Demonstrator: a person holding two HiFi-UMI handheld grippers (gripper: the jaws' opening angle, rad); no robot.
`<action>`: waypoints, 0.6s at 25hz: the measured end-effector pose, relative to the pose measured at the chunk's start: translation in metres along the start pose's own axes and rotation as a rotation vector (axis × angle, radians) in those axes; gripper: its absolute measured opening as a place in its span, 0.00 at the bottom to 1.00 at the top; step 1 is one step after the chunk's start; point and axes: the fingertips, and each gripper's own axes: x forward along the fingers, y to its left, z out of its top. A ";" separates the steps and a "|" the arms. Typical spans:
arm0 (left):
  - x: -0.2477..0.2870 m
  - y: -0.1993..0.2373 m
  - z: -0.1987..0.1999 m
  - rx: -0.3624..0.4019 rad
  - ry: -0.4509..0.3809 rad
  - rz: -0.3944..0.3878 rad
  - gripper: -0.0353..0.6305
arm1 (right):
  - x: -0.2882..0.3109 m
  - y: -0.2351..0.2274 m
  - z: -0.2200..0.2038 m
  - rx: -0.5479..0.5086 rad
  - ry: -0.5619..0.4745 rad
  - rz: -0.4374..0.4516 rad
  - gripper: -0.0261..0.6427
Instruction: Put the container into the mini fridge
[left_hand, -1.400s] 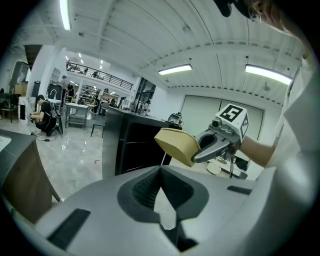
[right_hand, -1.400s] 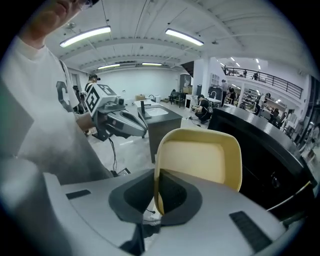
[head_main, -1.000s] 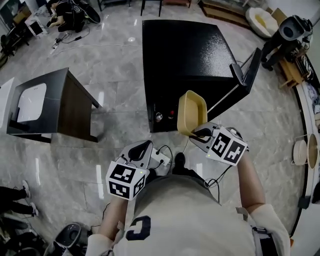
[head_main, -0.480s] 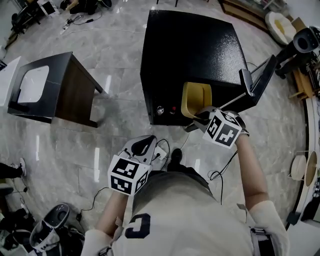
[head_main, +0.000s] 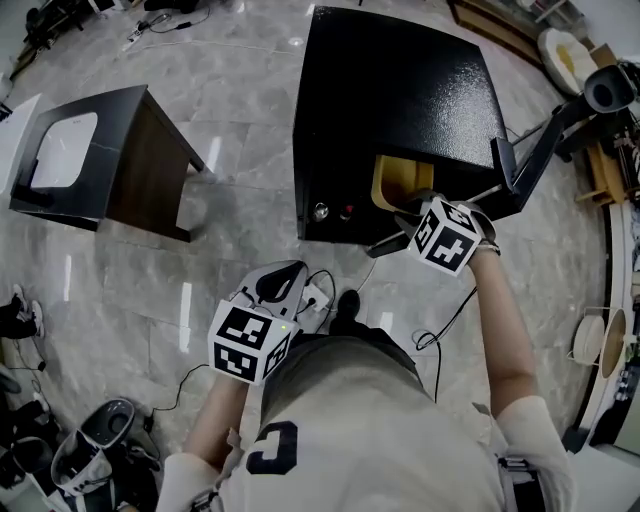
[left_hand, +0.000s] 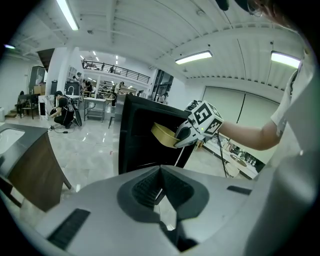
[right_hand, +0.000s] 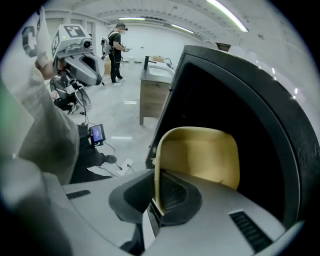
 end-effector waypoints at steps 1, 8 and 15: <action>-0.001 0.000 0.000 0.000 -0.001 -0.003 0.14 | 0.001 -0.004 -0.001 -0.002 0.011 -0.014 0.09; -0.001 -0.002 -0.010 -0.002 0.017 -0.024 0.14 | 0.020 -0.024 -0.018 -0.041 0.092 -0.078 0.09; -0.004 0.002 -0.014 0.005 0.026 -0.019 0.14 | 0.032 -0.038 -0.030 -0.069 0.133 -0.105 0.09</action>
